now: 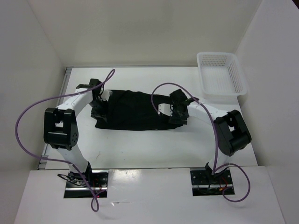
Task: Fold and stack the shorts
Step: Fold the shorts
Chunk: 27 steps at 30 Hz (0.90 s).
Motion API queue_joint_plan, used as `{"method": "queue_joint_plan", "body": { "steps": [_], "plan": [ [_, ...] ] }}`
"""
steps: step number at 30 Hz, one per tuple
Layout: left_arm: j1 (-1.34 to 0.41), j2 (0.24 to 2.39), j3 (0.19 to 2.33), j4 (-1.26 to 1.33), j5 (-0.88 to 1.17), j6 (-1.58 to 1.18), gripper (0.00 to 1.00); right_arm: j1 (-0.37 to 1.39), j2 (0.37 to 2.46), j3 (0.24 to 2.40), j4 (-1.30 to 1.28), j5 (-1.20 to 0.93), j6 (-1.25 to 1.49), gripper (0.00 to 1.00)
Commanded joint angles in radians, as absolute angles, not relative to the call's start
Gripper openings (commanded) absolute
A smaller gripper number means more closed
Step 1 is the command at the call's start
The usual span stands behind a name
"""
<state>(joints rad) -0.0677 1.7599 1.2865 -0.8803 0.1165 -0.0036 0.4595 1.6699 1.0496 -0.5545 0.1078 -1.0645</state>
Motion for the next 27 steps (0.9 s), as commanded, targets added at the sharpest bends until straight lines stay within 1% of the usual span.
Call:
{"method": "queue_joint_plan", "body": {
  "steps": [1,10,27],
  "plan": [
    [-0.089,1.776,1.289,-0.919,0.166,0.000,0.54,0.451,1.626,1.031,-0.474,0.162,-1.098,0.74],
    [-0.089,1.789,1.215,-0.901,0.028,0.000,0.54,0.451,1.626,1.011,-0.431,0.205,-1.152,0.74],
    [-0.089,1.766,1.216,-0.805,0.015,0.000,0.54,0.451,1.626,1.002,-0.391,0.216,-1.152,0.74]
  ]
}}
